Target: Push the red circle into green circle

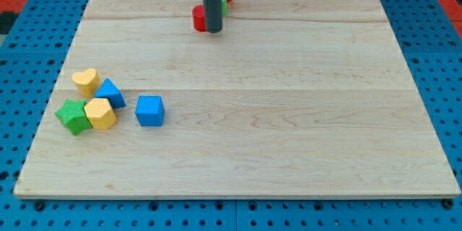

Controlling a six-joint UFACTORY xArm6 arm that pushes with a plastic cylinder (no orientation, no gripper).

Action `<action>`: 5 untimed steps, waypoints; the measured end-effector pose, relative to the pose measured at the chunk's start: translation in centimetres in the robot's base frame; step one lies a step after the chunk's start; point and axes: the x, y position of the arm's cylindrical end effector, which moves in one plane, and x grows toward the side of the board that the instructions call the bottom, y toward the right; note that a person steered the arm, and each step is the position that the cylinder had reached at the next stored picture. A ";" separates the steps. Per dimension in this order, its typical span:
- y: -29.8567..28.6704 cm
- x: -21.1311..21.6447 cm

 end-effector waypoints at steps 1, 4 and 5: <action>-4.7 1.8; -4.2 -1.4; -1.4 -1.3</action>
